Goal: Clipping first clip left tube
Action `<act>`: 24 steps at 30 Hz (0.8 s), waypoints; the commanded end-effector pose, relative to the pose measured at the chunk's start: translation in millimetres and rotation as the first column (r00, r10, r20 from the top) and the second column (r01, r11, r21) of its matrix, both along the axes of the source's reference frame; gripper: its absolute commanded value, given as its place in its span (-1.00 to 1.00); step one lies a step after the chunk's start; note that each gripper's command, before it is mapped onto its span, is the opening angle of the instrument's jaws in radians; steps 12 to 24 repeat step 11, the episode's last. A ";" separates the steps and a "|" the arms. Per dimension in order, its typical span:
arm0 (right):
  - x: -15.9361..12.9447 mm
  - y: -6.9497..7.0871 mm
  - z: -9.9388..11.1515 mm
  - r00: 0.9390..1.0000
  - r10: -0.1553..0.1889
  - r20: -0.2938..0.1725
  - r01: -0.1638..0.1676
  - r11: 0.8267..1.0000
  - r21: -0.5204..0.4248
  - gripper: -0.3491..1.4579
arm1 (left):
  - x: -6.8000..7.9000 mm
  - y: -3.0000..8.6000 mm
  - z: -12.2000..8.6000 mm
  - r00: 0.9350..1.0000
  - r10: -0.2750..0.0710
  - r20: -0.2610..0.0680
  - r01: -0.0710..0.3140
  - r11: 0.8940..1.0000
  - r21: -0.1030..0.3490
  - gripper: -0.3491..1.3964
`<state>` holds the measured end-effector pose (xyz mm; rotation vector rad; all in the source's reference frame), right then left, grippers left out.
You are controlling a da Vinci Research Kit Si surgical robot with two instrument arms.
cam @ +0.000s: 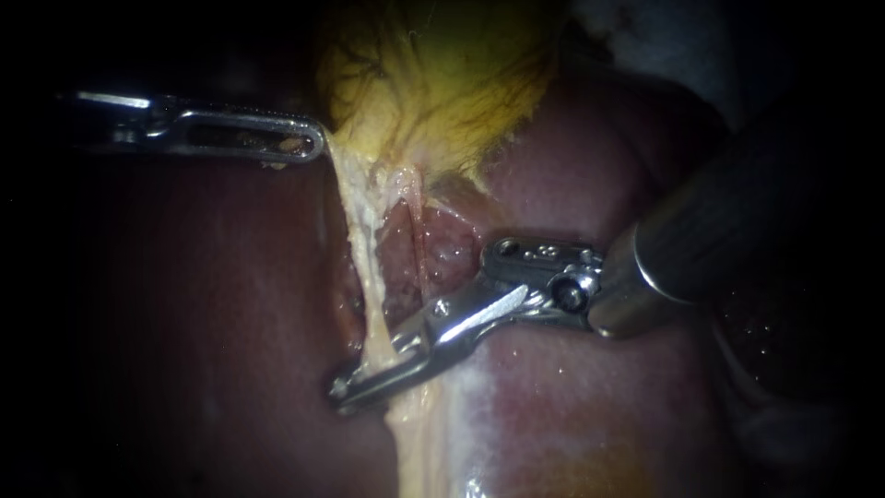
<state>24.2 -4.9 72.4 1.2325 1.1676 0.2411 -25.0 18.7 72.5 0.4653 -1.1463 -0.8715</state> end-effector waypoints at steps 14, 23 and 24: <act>-0.2 0.3 0.5 1.000 0.001 -0.001 -0.001 1.000 -0.022 -1.00 | 0.0 0.0 0.0 1.000 0.000 0.000 0.000 1.000 0.000 -1.00; -0.2 0.3 0.5 1.000 0.001 -0.001 -0.001 1.000 -0.022 -1.00 | 0.0 0.0 0.0 1.000 0.000 0.000 0.000 1.000 0.000 -1.00; -0.2 0.3 0.5 1.000 0.001 -0.001 -0.001 1.000 -0.022 -1.00 | 0.0 0.0 0.0 1.000 0.000 0.000 0.000 1.000 0.000 -1.00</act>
